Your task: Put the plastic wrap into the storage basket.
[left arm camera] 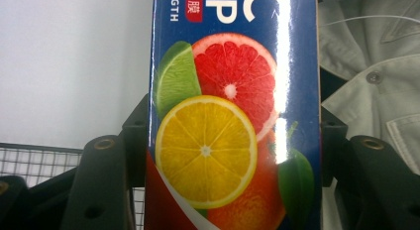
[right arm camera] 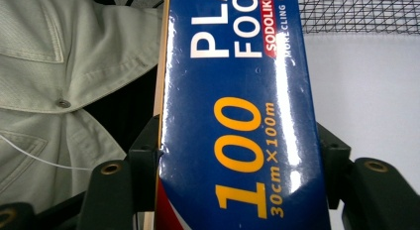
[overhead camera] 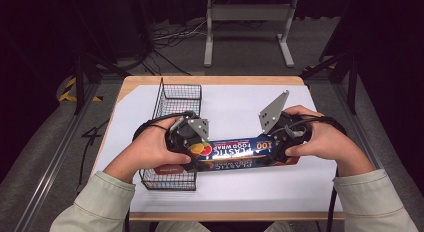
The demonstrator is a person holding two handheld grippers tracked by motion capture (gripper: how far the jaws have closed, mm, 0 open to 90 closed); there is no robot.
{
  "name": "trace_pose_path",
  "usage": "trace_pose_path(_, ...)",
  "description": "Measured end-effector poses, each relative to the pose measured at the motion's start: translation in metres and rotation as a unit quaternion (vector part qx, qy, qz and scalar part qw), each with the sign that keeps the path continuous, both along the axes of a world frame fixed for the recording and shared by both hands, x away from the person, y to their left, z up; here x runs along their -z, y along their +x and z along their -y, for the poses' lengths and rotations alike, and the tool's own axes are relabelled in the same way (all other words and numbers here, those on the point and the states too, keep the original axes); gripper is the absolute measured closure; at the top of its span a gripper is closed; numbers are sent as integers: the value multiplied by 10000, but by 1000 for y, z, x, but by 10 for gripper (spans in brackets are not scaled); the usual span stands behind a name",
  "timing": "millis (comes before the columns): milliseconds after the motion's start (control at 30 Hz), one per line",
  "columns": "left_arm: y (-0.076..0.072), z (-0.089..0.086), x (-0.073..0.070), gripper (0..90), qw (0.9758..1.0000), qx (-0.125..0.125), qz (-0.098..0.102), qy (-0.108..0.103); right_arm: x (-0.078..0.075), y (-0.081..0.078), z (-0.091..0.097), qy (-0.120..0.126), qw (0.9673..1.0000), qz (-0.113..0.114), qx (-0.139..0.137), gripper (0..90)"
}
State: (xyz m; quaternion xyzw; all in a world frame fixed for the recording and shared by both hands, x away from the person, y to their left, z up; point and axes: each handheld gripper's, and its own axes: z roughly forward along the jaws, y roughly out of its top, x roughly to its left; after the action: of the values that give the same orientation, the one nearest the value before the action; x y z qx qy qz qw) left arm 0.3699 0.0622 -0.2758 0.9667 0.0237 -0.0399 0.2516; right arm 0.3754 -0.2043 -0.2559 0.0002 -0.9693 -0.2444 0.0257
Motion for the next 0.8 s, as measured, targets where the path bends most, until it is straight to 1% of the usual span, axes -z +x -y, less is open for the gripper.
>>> trace_pose_path(67, 0, 0, 0, 409, 10000, 4, -26, -4, 0, 0, 0, 11, 10000, -48, -12, 400)
trace_pose_path(133, -1, 0, 0, 410, 10000, 16, -9, 8, 0, 0, 0, 8, 10000, -63, -8, 399)
trace_pose_path(167, -2, -1, 0, 413, 10000, -31, 46, -9, 0, 0, 0, -6, 10000, -45, -13, 397)
trace_pose_path(233, -3, 0, -1, 415, 9999, -4, 101, -6, 0, 1, 0, 4, 10000, 18, -59, 396)
trace_pose_path(267, -4, 0, 0, 416, 9999, -26, 100, -28, 0, 0, 0, 0, 10000, 38, -70, 395)
trace_pose_path(300, -4, 0, 0, 416, 9999, 7, 103, -59, -1, 0, 0, -1, 10000, 42, -78, 392)
trace_pose_path(333, -4, 0, 0, 416, 9999, 6, 154, -78, -1, 0, 1, 4, 10000, 23, -82, 388)
trace_pose_path(367, -4, 0, 0, 416, 9998, 8, 174, -95, -2, -1, 2, -12, 10000, 68, -69, 384)
trace_pose_path(400, -4, 0, 0, 417, 9998, 8, 174, -95, -2, -1, 2, 8, 9999, 93, -75, 378)
trace_pose_path(433, -4, 0, -1, 417, 9996, 37, 239, -109, -3, -1, 2, 22, 9999, 108, -57, 367)
trace_pose_path(467, -4, 0, -1, 417, 9996, 37, 239, -109, -3, -1, 2, 22, 9999, 108, -57, 367)
trace_pose_path(500, -5, 0, -1, 417, 9995, 20, 274, -139, -3, -1, 3, 40, 9999, 81, -55, 342)
trace_pose_path(533, -5, 1, -2, 417, 9996, 5, 269, -118, -4, 0, 4, 132, 9998, 113, 10, 275)
trace_pose_path(567, -5, 1, -2, 417, 9997, -52, 227, -98, -5, 0, 6, 239, 9994, 233, 106, 199)
trace_pose_path(600, -5, 1, -3, 417, 9997, -34, 248, -58, -7, 0, 8, 328, 9987, 327, 203, 156)
trace_pose_path(633, -6, 1, -3, 416, 9995, -104, 277, -53, -9, 0, 9, 413, 9978, 430, 302, 122)
trace_pose_path(667, -6, 0, -4, 415, 9996, -129, 229, -51, -11, 0, 11, 479, 9967, 528, 395, 116)
trace_pose_path(700, -5, -1, -5, 415, 9994, -147, 295, -78, -13, -1, 13, 558, 9957, 589, 442, 108)
trace_pose_path(733, -5, -2, -6, 415, 9994, -258, 216, -111, -16, -2, 16, 692, 9946, 603, 481, 95)
trace_pose_path(800, -3, -5, -8, 415, 9989, -380, 249, -114, -21, -3, 21, 948, 9915, 672, 581, 88)
